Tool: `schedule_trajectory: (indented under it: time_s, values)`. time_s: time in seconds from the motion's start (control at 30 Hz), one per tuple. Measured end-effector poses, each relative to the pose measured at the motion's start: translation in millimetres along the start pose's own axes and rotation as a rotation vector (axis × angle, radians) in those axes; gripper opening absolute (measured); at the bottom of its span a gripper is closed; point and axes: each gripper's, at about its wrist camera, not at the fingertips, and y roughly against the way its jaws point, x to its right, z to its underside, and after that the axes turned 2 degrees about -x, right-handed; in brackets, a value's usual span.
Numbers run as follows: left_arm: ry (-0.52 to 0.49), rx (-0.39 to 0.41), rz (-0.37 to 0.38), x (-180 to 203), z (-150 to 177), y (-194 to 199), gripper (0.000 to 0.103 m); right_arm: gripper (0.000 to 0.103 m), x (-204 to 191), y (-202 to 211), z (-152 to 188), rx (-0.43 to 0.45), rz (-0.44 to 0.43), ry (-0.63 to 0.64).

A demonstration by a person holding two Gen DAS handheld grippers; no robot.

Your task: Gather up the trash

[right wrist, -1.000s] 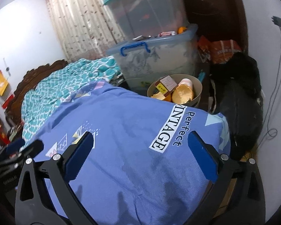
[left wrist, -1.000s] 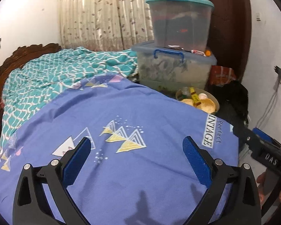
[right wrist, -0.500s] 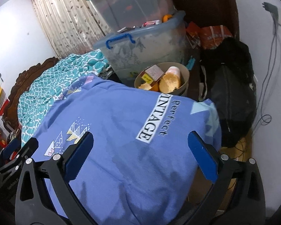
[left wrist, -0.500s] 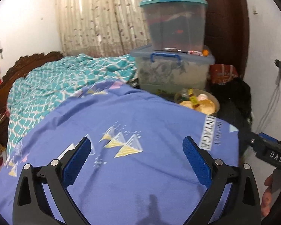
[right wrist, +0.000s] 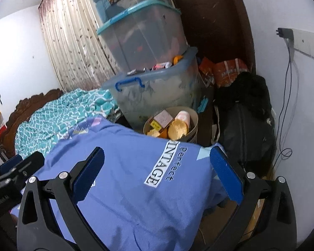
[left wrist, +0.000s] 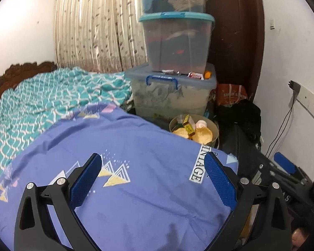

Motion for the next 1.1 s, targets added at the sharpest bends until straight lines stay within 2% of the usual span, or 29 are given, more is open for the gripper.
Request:
schedule_trajectory:
  time_s: [0.23,0.47,1.1]
  values:
    - [0.059,-0.025,-0.031,-23.8,-1.3,-4.3,0.094,0.100,-12.3,-9.1,9.6,-0.032,-0.017,0.032]
    - [0.048,-0.023,-0.072,-24.9,-2.1,-2.8,0.094,0.100,-13.6,-12.9,11.6,-0.055,-0.026,0.052]
    - [0.044,-0.024,-0.073,-22.8,-1.4,-2.4,0.094,0.100,-18.7,-6.0,11.2,-0.056,-0.042,0.056]
